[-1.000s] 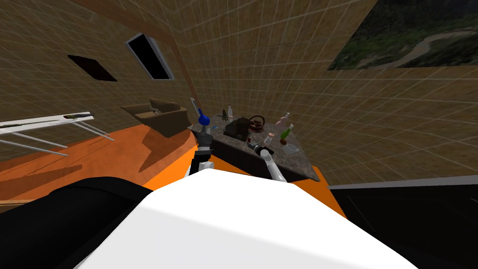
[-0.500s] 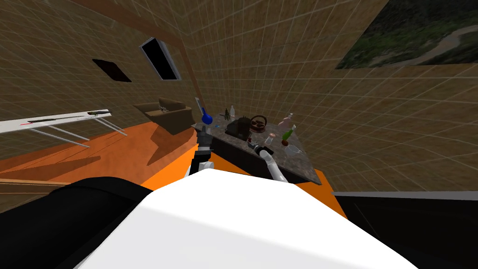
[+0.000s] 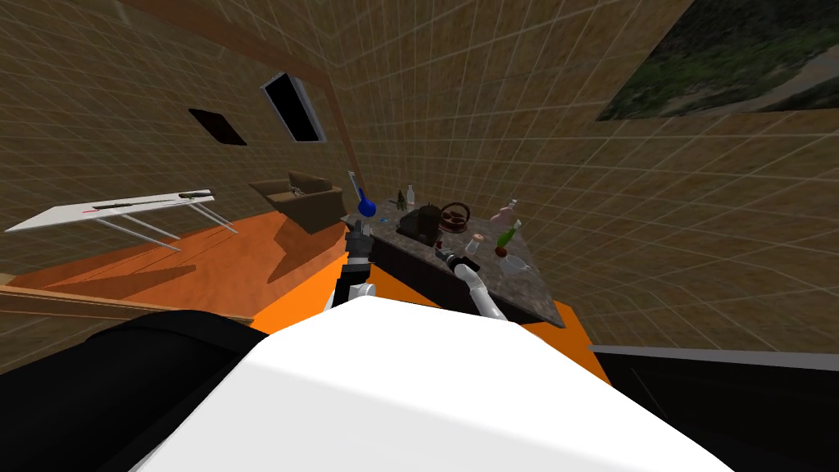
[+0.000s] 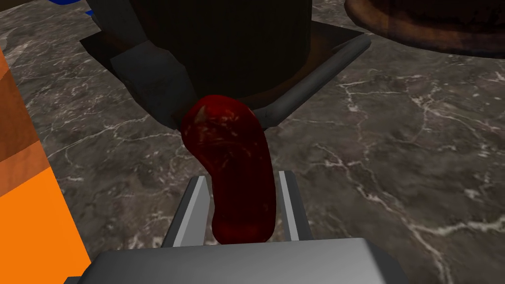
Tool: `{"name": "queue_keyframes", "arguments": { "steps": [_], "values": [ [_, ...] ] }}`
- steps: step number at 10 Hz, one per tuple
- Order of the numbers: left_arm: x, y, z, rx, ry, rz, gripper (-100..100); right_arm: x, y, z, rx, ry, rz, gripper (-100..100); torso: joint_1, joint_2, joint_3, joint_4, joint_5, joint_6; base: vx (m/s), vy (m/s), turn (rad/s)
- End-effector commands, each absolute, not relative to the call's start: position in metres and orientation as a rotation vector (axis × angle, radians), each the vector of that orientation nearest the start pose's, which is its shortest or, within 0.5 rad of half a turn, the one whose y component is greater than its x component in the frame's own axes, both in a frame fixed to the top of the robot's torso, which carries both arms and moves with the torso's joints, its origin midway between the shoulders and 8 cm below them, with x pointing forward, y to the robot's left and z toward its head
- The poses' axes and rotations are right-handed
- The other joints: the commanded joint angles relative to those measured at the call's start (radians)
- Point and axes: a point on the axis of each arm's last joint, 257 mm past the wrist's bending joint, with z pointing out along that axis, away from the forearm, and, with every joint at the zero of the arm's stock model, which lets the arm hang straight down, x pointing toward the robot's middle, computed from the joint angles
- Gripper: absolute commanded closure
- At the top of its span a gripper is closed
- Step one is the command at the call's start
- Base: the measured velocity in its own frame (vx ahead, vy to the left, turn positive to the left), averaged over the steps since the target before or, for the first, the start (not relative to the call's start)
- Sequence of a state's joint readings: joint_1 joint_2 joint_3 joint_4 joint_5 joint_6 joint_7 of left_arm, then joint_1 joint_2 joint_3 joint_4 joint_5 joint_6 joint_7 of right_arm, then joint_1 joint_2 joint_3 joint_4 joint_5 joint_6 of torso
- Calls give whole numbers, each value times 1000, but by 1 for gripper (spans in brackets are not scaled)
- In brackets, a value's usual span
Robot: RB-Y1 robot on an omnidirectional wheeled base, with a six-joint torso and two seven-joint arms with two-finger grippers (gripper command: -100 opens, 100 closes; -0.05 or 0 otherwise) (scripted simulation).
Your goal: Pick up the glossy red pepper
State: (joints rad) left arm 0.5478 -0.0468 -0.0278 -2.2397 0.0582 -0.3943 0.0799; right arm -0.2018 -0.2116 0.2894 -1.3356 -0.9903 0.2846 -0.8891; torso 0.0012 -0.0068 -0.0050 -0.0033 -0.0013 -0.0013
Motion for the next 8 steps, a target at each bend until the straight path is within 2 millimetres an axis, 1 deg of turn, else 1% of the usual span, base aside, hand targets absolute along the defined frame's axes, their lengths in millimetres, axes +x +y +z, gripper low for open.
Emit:
{"name": "queue_keyframes", "arguments": {
  "steps": [1, 3, 4, 5, 7, 8],
  "values": [
    [362, 290, -32, -920, 633, -1374, 0, 543, -88, -314, -2255, -468, -1639, 100, 0, 0, 0, 0, 0, 0, -32, -32, 161],
    [362, 290, -32, -920, 633, -1374, 0, 543, -88, -314, -2250, -422, -1620, 100, 0, 1, 1, 0, 0, -1, -24, -33, 50],
    [362, 290, -32, -920, 633, -1374, 0, 545, -89, -310, -2244, -443, -1664, 100, 0, 0, 0, 0, 0, 0, -35, -48, 156],
    [362, 290, -32, -919, 633, -1374, 0, 545, -89, -310, -2240, -412, -1651, 100, -1, 1, 1, 0, 0, -1, -32, -49, 117],
    [362, 290, -32, -920, 633, -1374, 0, 544, -88, -310, -2239, -412, -1650, 100, 0, 0, 0, 0, 0, 0, -6, -10, -3],
    [362, 290, -32, -920, 633, -1374, 0, 544, -89, -310, -2239, -407, -1649, 0, 1, 0, 0, 0, 0, 0, 0, 0, 0]
  ]
}}
